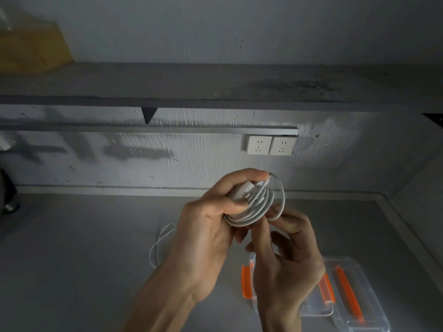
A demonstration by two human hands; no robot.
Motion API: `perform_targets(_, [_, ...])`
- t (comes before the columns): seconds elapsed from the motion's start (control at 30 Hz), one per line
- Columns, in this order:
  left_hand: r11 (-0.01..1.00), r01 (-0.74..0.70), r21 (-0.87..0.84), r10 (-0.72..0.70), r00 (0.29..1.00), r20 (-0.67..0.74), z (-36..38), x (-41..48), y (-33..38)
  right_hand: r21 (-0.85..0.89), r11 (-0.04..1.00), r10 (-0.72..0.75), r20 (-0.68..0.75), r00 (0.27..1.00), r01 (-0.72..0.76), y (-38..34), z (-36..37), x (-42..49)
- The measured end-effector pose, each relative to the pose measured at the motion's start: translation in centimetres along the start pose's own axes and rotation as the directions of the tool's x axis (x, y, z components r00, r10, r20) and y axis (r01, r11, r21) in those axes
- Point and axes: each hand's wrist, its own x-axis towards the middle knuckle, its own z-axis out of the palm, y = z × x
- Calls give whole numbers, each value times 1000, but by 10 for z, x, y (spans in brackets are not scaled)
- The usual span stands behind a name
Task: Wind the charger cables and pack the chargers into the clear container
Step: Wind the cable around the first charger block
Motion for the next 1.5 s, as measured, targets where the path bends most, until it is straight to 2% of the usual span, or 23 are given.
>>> perform_targets(0.2, [997,76,-32,-74,996,49,-16,0,2,4,995,97,-6,995,-97,-6,7,-2])
perform_targets(0.43, [991,89,-96,-79,992,102,-24,14,10,-104,988,115,37,993,-111,-10,6,11])
perform_targets(0.53, [995,76,-71,-69,993,93,-23,14,11,-116,988,103,19,994,-100,-14,10,11])
perform_targets(0.73, [996,78,-48,-76,996,37,-21,14,7,-58,978,198,-54,979,-201,-11,12,2])
perform_targets(0.97, [988,110,-109,-106,994,39,-28,14,1,-36,967,252,43,967,-251,-13,10,1])
perform_targets(1.07, [997,60,-55,-60,998,11,-30,16,-6,17,931,361,130,924,-366,-5,6,8])
perform_targets(1.17, [999,-2,40,3,999,-34,-31,19,-16,95,857,465,279,840,-506,6,0,16])
perform_targets(1.3, [983,-54,175,71,993,-97,-33,20,-29,29,869,436,426,793,-494,14,-4,17])
perform_targets(1.37, [961,-58,271,89,990,-106,-35,19,-34,25,843,463,475,748,-538,17,-8,20])
perform_targets(1.43, [960,-58,273,82,994,-78,-40,19,-35,17,792,510,532,676,-611,20,-11,26])
perform_targets(1.5, [978,-60,200,66,998,-20,-44,21,-35,-7,775,521,573,633,-632,21,-15,31])
